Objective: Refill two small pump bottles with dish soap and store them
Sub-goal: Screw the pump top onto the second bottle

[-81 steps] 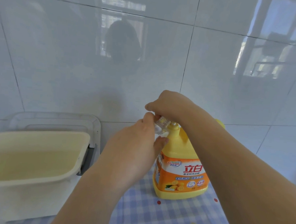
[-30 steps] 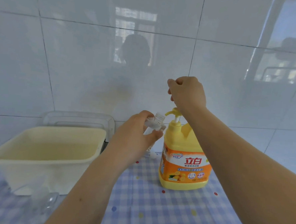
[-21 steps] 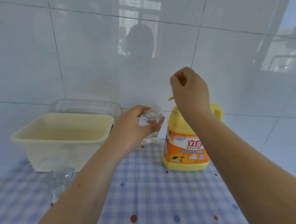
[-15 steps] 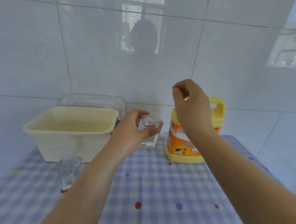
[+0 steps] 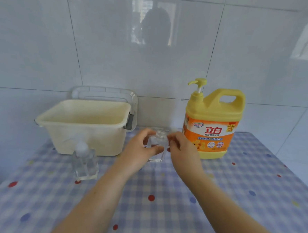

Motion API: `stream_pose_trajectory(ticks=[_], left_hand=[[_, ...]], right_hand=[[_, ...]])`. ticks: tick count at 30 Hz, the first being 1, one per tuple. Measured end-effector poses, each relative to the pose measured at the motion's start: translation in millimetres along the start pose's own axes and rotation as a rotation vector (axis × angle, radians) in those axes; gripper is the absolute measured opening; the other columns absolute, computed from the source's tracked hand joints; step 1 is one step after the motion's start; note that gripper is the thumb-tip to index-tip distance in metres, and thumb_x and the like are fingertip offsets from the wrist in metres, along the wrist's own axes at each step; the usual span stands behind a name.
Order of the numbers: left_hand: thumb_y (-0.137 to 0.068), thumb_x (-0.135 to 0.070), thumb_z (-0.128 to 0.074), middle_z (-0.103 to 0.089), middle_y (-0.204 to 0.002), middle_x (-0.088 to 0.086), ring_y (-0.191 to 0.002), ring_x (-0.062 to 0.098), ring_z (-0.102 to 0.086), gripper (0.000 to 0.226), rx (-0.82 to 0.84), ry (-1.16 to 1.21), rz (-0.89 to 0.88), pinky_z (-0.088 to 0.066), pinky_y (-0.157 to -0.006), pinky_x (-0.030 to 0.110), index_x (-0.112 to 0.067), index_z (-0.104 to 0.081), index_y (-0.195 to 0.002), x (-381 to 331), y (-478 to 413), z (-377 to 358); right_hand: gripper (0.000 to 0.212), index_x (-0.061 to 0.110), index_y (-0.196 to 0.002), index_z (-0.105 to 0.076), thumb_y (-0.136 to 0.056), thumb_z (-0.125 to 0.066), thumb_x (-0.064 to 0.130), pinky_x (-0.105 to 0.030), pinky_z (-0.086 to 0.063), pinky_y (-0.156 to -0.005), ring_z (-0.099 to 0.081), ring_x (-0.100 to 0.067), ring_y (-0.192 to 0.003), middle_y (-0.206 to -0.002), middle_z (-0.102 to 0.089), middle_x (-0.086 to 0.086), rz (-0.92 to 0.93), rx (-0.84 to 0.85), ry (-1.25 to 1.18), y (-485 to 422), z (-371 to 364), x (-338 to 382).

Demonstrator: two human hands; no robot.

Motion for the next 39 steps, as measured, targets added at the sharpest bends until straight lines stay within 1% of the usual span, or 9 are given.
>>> stream_pose_trajectory(ticks=[2,5,7,18,23,26,30,34,39], left_hand=[[-0.082,-0.028,-0.075,-0.059,-0.124,-0.008,-0.115,0.011,-0.056,0.046,0.004,0.002,-0.008,-0.048,-0.065,0.010,-0.030,-0.054,-0.122,5.8,-1.2,-2.3],[-0.080,-0.031,-0.075,-0.061,-0.124,-0.009,-0.117,0.010,-0.055,0.046,0.005,-0.001,0.014,-0.050,-0.095,0.033,-0.032,-0.055,-0.121,16.9,-0.8,-4.2],[-0.080,-0.032,-0.075,-0.061,-0.123,-0.009,-0.116,0.009,-0.056,0.045,0.005,0.012,0.038,-0.047,-0.100,0.040,-0.034,-0.055,-0.120,23.0,0.4,-4.4],[-0.079,-0.029,-0.077,-0.066,-0.113,-0.011,-0.101,0.004,-0.063,0.048,0.020,0.067,0.083,-0.053,-0.092,0.033,-0.032,-0.055,-0.121,29.5,0.9,0.8],[-0.076,-0.031,-0.078,-0.067,-0.112,-0.011,-0.103,0.008,-0.063,0.049,0.021,0.063,0.089,-0.053,-0.092,0.040,-0.034,-0.056,-0.119,29.7,0.9,1.9],[-0.075,-0.031,-0.079,-0.066,-0.114,-0.011,-0.103,0.009,-0.063,0.049,0.023,0.076,0.094,-0.054,-0.090,0.043,-0.034,-0.056,-0.119,29.0,0.5,2.5],[-0.074,-0.029,-0.080,-0.065,-0.115,-0.009,-0.104,0.010,-0.063,0.049,0.039,0.098,0.110,-0.054,-0.090,0.040,-0.035,-0.057,-0.117,29.3,0.5,3.4],[-0.075,-0.016,-0.077,-0.069,-0.104,-0.012,-0.097,0.007,-0.066,0.044,0.072,0.103,0.084,-0.053,-0.091,0.038,-0.035,-0.058,-0.111,29.8,1.1,4.3],[-0.076,-0.007,-0.074,-0.069,-0.104,-0.010,-0.096,0.007,-0.066,0.048,0.104,0.123,0.086,-0.055,-0.085,0.030,-0.033,-0.057,-0.113,30.3,0.7,4.9]], right_hand=[[0.023,0.025,-0.097,-0.060,-0.099,-0.040,0.014,-0.042,-0.054,-0.072,-0.064,-0.015,-0.079,-0.084,-0.066,0.006,-0.034,0.009,-0.010,2.1,-6.9,-7.2],[0.024,0.028,-0.097,-0.060,-0.099,-0.040,0.015,-0.044,-0.056,-0.073,-0.065,-0.014,-0.077,-0.084,-0.066,0.009,-0.072,0.014,-0.041,4.7,-14.1,-13.7],[0.023,0.029,-0.098,-0.060,-0.099,-0.041,0.016,-0.043,-0.057,-0.073,-0.065,-0.013,-0.078,-0.085,-0.066,0.010,-0.086,0.016,-0.071,6.8,-17.3,-16.9],[0.016,0.034,-0.098,-0.057,-0.097,-0.049,0.020,-0.039,-0.059,-0.073,-0.066,-0.012,-0.081,-0.096,-0.064,0.010,-0.111,0.070,-0.086,8.6,-22.5,-23.7],[0.015,0.028,-0.095,-0.061,-0.094,-0.052,0.016,-0.043,-0.057,-0.077,-0.065,-0.016,-0.085,-0.093,-0.065,0.008,-0.095,0.050,-0.100,-13.1,-16.5,-14.6],[0.018,0.022,-0.101,-0.061,-0.095,-0.048,0.012,-0.038,-0.058,-0.074,-0.065,-0.016,-0.081,-0.092,-0.065,0.007,-0.074,0.041,-0.083,-35.9,-9.8,-1.8],[0.031,0.018,-0.125,-0.050,-0.098,-0.038,0.007,-0.022,-0.046,-0.054,-0.056,-0.010,-0.068,-0.107,-0.058,0.001,-0.046,0.133,0.096,-64.3,-12.7,15.7],[0.044,0.013,-0.134,-0.044,-0.092,-0.040,0.001,-0.032,-0.054,-0.076,-0.058,-0.024,-0.096,-0.128,-0.047,-0.009,-0.021,0.197,0.290,-93.3,-26.9,21.8],[0.047,0.010,-0.133,-0.044,-0.087,-0.049,0.000,-0.042,-0.049,-0.093,-0.048,-0.032,-0.116,-0.130,-0.042,-0.013,-0.058,0.286,0.657,-122.3,-44.0,20.6]])
Point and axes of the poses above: each hand's wrist, its own y-axis away from the middle knuckle, its own z-axis out of the back of the hand, x = y × z, the point moved 2 cm from there along -y, towards the middle knuckle
